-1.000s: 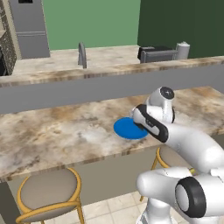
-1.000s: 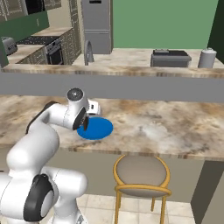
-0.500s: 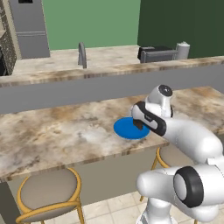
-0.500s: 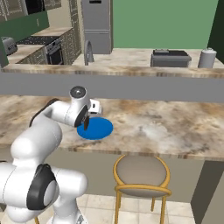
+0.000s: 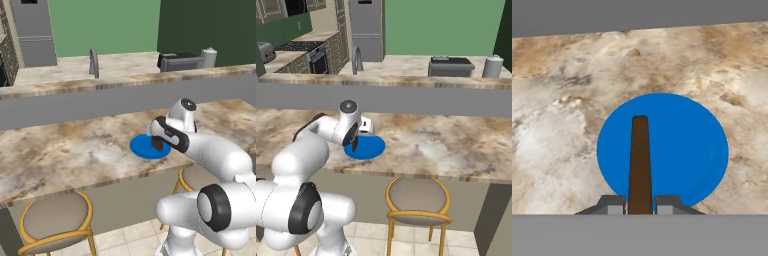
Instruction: Start the toaster. Once the lever pops up, take the bread to the plate on the dining counter.
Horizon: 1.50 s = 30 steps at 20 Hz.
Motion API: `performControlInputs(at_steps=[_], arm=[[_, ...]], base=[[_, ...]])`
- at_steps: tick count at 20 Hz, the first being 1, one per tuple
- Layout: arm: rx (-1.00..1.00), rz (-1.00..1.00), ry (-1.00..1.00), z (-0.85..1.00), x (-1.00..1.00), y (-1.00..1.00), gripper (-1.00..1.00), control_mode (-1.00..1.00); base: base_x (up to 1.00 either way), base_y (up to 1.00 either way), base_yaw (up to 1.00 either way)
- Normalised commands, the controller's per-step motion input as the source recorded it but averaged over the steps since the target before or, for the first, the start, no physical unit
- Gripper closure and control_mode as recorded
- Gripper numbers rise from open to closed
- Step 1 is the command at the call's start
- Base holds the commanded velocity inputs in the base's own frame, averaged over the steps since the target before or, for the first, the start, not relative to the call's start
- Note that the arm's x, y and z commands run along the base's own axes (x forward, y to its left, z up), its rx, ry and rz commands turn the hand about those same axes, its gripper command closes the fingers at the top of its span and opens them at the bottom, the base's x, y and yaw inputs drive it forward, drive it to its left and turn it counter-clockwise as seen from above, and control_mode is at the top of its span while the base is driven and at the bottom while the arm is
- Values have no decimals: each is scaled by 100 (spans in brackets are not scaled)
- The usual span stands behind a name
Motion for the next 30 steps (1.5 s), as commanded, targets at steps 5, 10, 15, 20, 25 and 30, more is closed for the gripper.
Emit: performControlInputs(at_steps=[5, 10, 15, 20, 25, 30], arm=[[0, 0, 0, -22, 0, 0, 100, -100], [0, 0, 0, -17, 5, 0, 100, -100], [0, 0, 0, -5, 18, 0, 100, -100], [0, 0, 0, -5, 31, 0, 100, -100], [0, 0, 0, -6, 36, 0, 100, -100], [0, 0, 0, -17, 19, 0, 100, -100]], base=[[0, 0, 0], [0, 0, 0], [0, 0, 0], [0, 0, 0], [0, 0, 0], [0, 0, 0]])
